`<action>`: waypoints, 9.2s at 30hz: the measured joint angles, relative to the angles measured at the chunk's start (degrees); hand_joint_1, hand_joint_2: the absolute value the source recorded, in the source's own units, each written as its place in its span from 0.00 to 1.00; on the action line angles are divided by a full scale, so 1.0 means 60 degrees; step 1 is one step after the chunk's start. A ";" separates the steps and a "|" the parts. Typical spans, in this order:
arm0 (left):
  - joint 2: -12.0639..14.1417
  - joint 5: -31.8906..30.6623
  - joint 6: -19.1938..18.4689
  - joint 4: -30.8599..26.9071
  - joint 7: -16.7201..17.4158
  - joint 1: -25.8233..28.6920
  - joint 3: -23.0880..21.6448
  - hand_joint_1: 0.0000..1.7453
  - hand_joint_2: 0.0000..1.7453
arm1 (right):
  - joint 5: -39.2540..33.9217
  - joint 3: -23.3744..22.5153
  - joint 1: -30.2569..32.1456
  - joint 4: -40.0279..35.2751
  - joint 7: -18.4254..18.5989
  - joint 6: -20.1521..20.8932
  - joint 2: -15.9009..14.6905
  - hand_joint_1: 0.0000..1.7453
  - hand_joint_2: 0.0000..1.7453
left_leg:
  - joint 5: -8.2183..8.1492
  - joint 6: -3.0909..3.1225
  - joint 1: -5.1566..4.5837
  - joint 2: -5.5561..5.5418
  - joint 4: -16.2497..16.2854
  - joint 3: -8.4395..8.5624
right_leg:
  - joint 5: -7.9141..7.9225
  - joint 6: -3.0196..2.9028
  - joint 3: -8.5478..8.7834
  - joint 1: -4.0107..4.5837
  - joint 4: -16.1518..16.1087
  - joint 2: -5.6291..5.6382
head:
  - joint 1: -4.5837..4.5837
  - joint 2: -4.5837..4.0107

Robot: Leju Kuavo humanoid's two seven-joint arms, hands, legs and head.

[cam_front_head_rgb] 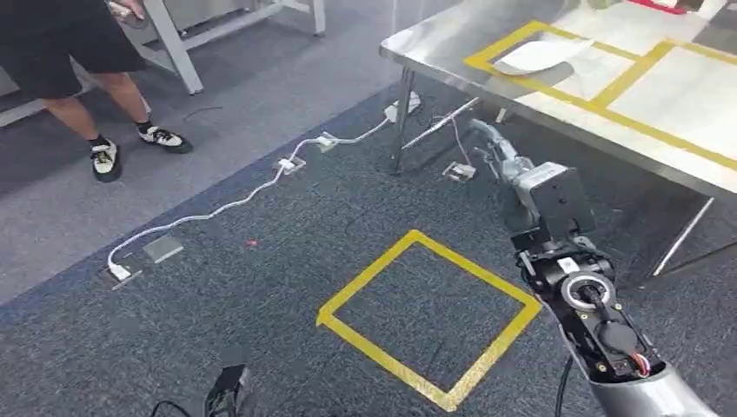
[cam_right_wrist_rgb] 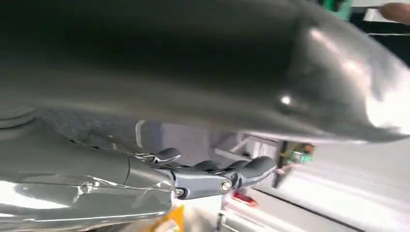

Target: Take the parts from the cabinet and place them on the table.

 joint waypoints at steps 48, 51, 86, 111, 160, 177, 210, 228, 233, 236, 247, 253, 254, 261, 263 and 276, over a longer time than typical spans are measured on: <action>-0.0022 -0.0084 -0.0004 0.0004 -0.0036 -0.0154 -0.0044 0.00 1.00 | -0.0175 -0.0095 0.0166 0.0153 -0.0120 -0.0292 0.0022 0.00 1.00 | -0.0040 -0.0022 0.0059 0.0076 0.0383 -0.0406 | -0.0570 0.0434 0.0082 -0.0242 0.0477 0.0106 | -0.0430 0.0000; 0.0022 -0.0076 -0.0077 0.0004 -0.0076 -0.0059 -0.0044 0.00 1.00 | -0.0215 -0.0135 0.0218 0.0174 -0.0098 -0.0517 0.0022 0.00 1.00 | -0.0087 0.0098 0.0027 0.0041 0.0380 -0.0362 | -0.1484 0.0445 -0.0833 -0.0320 0.2548 0.0038 | -0.0134 0.0000; 0.0040 -0.0098 0.0033 0.0026 -0.0102 -0.0084 -0.0055 0.00 0.00 | -0.0313 -0.0310 0.0212 0.0397 0.0102 -0.1891 0.0113 0.00 1.00 | -0.0428 0.0012 -0.0186 -0.0007 0.0434 0.0018 | -0.1028 0.0246 -0.1828 -0.0181 0.3373 0.0039 | -0.0025 0.0000; -0.0033 -0.0069 0.0069 0.0036 -0.0095 -0.0042 -0.0055 0.00 0.00 | -0.0364 -0.0317 0.0219 0.0517 0.0084 -0.1982 0.0182 0.00 1.00 | -0.0307 -0.0032 -0.0100 0.0013 0.0454 -0.0189 | -0.0336 0.0089 -0.1150 -0.0041 0.1387 0.0138 | -0.0086 0.0000; -0.0033 -0.0106 0.0004 0.0036 -0.0022 -0.0066 -0.0055 0.00 0.00 | 0.1486 -0.0197 -0.0763 0.0812 0.1249 -0.1796 0.0164 0.00 0.00 | -0.0393 0.0516 -0.0478 0.0091 0.0174 0.0214 | 0.0274 0.0605 -0.0406 -0.0475 0.0268 -0.0031 | -0.0058 0.0000; -0.0069 -0.0197 -0.0015 0.0036 0.0018 -0.0157 -0.0135 0.00 0.00 | 0.2040 0.0139 -0.2753 0.3155 0.1778 -0.1432 0.0146 0.00 0.00 | -0.0363 0.0518 -0.0476 0.0080 0.0154 0.0209 | 0.0298 0.0590 -0.0406 -0.0474 0.0264 -0.0039 | -0.0073 0.0000; -0.0015 -0.0025 0.0088 0.0036 -0.0007 -0.0139 -0.0222 0.00 0.00 | 0.1104 0.0740 -0.3624 0.6080 0.1056 -0.1330 0.0175 0.00 0.00 | -0.0319 0.0573 -0.0520 0.0075 0.0174 0.0090 | 0.0360 0.0725 -0.0483 -0.0544 0.0200 -0.0053 | -0.0124 0.0000; 0.0000 0.0164 0.0128 0.0036 -0.0193 -0.0142 -0.0222 0.00 0.00 | 0.0506 0.0900 -0.4093 0.6892 0.1133 -0.1534 0.0168 0.00 0.00 | -0.0786 0.0655 -0.0578 0.0195 0.0070 0.0904 | 0.0438 0.0322 -0.0433 -0.0265 0.0418 -0.0170 | -0.0105 0.0000; 0.0000 0.0182 0.0117 0.0036 -0.0197 -0.0165 -0.0222 0.00 0.00 | 0.0379 0.0871 -0.4168 0.7060 0.1250 -0.1632 0.0051 0.00 0.00 | -0.1229 0.0368 -0.0609 0.0236 0.0651 0.0754 | 0.0343 0.0333 -0.0032 -0.0505 0.0006 -0.0090 | -0.0120 0.0000; 0.0029 0.0204 0.0117 0.0036 -0.0193 -0.0092 -0.0222 0.00 0.00 | 0.0284 0.0863 -0.4167 0.7184 0.1333 -0.1640 -0.0048 0.00 0.00 | -0.1999 0.0164 -0.0440 0.0236 0.3060 -0.0659 | 0.0290 0.0401 0.0026 -0.0589 -0.0017 0.0007 | -0.0222 0.0000; 0.0098 0.0328 0.0146 0.0036 -0.0313 -0.0066 -0.0222 0.00 0.00 | -0.0022 0.0783 -0.4088 0.7402 0.1570 -0.1814 -0.0594 0.00 0.00 | -0.0361 0.0354 -0.0169 0.0125 0.0415 0.0208 | -0.0373 0.1148 0.0044 -0.0944 0.0655 0.0195 | -0.0273 0.0000; 0.0102 0.0328 0.0146 0.0036 -0.0313 -0.0012 -0.0222 0.00 0.00 | -0.0109 0.0692 -0.3966 0.7493 0.1585 -0.1825 -0.0944 0.00 0.00 | -0.0423 0.0514 -0.0304 0.0135 0.0417 0.0284 | -0.1703 0.1028 -0.1353 -0.0782 0.3733 -0.0023 | -0.0204 0.0000; 0.0102 0.0328 0.0146 0.0036 -0.0313 -0.0013 -0.0222 0.00 0.00 | -0.0113 0.0681 -0.3952 0.7500 0.1585 -0.1829 -0.0969 0.00 0.00 | -0.0439 0.0531 -0.0329 0.0143 0.0419 0.0320 | -0.1320 0.0956 -0.1062 -0.0754 0.3124 -0.0031 | -0.0193 0.0000; 0.0069 0.0328 0.0146 0.0036 -0.0313 -0.0003 -0.0222 0.00 0.00 | -0.0204 0.0627 -0.3979 0.7504 0.1596 -0.1913 -0.1136 0.00 0.00 | -0.0496 0.0377 -0.0400 0.0272 0.0347 0.0466 | -0.0369 0.0663 0.0120 -0.0524 0.0652 -0.0103 | -0.0186 0.0000; 0.0084 0.0328 0.0149 0.0036 -0.0313 -0.0022 -0.0222 0.00 0.00 | -0.0182 0.0623 -0.3990 0.7500 0.1588 -0.1913 -0.1140 0.00 0.00 | -0.0763 0.0280 -0.0408 0.0243 0.0640 0.0378 | -0.0275 0.0628 0.0269 -0.0643 0.0461 -0.0072 | -0.0215 0.0000; 0.0131 0.0324 0.0149 0.0036 -0.0295 -0.0021 -0.0226 0.00 0.00 | -0.0419 0.0524 -0.3819 0.7511 0.1676 -0.2095 -0.1406 0.00 0.00 | -0.0459 0.0481 -0.0445 0.0148 0.0402 0.0365 | -0.0397 0.0856 0.0224 -0.0616 0.0584 0.0241 | -0.0280 0.0000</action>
